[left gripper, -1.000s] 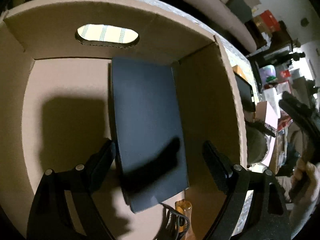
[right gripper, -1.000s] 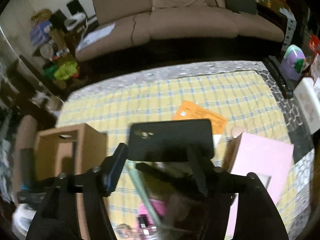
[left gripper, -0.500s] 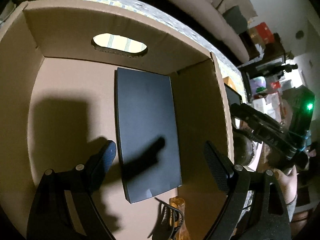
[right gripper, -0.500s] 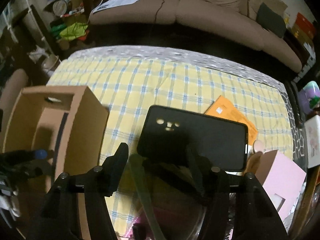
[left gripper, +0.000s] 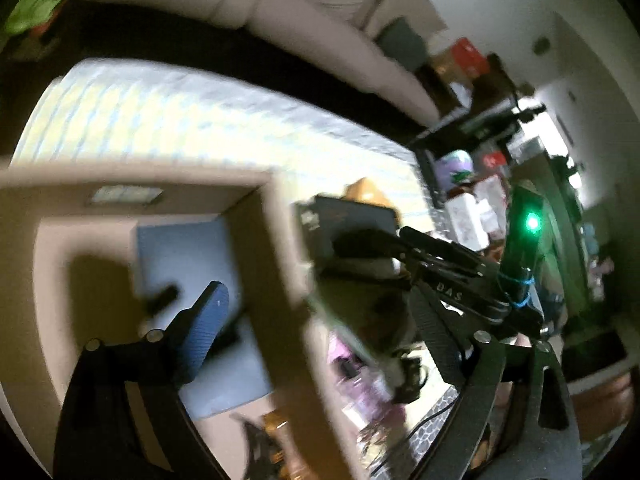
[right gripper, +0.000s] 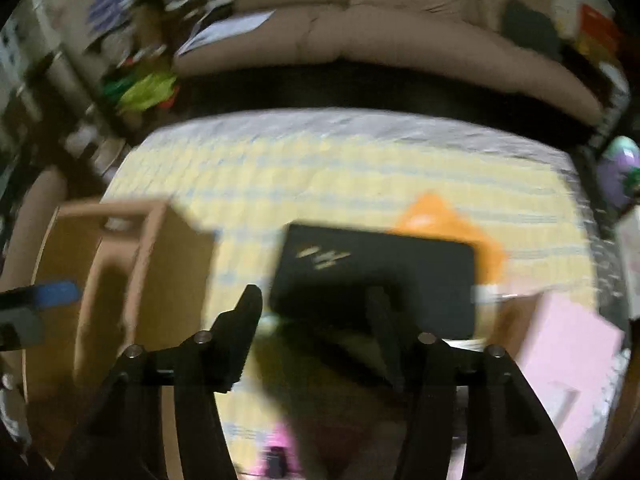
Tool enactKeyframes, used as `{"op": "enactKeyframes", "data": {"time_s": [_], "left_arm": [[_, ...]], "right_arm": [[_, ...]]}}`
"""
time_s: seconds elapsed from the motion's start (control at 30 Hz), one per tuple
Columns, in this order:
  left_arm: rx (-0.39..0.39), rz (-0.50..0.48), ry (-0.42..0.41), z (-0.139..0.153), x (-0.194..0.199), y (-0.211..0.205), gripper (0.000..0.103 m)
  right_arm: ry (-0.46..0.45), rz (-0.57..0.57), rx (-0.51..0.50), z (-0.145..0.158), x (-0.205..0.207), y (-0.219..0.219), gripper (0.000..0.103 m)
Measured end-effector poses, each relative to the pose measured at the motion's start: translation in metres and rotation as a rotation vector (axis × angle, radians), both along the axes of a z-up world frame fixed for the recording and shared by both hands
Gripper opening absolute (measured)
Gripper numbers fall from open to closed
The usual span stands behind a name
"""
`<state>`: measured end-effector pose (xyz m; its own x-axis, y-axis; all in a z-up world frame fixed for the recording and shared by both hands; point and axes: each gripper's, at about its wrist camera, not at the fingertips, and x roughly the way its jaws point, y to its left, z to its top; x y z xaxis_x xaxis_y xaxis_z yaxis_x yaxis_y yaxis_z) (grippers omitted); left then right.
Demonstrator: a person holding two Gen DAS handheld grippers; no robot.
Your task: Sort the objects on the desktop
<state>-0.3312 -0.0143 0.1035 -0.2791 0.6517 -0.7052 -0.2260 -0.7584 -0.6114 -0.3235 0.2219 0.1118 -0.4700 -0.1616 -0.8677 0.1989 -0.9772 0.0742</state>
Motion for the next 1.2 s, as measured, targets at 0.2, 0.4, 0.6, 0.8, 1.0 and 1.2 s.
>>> {"op": "enactKeyframes", "data": {"time_s": [0.2, 0.4, 0.6, 0.8, 1.0, 1.2], "left_arm": [[-0.053, -0.12, 0.02, 0.017, -0.034, 0.084, 0.068], [-0.266, -0.153, -0.007, -0.01, -0.057, 0.137, 0.059], [-0.424, -0.202, -0.03, -0.04, -0.071, 0.158, 0.055], [-0.492, -0.225, -0.064, -0.058, -0.076, 0.165, 0.055], [-0.56, -0.274, -0.047, -0.065, -0.068, 0.176, 0.051], [-0.31, -0.241, -0.081, -0.041, -0.063, 0.169, 0.044]], "right_arm": [[-0.035, -0.078, 0.066, 0.019, -0.022, 0.062, 0.06], [-0.112, -0.106, 0.066, -0.006, -0.037, 0.089, 0.046], [-0.133, -0.045, 0.092, -0.018, -0.042, 0.081, 0.024], [-0.167, -0.044, 0.119, -0.031, -0.046, 0.079, 0.024], [-0.191, -0.043, 0.116, -0.041, -0.046, 0.077, 0.023], [-0.194, -0.078, -0.124, -0.029, -0.041, 0.086, 0.016]]}}
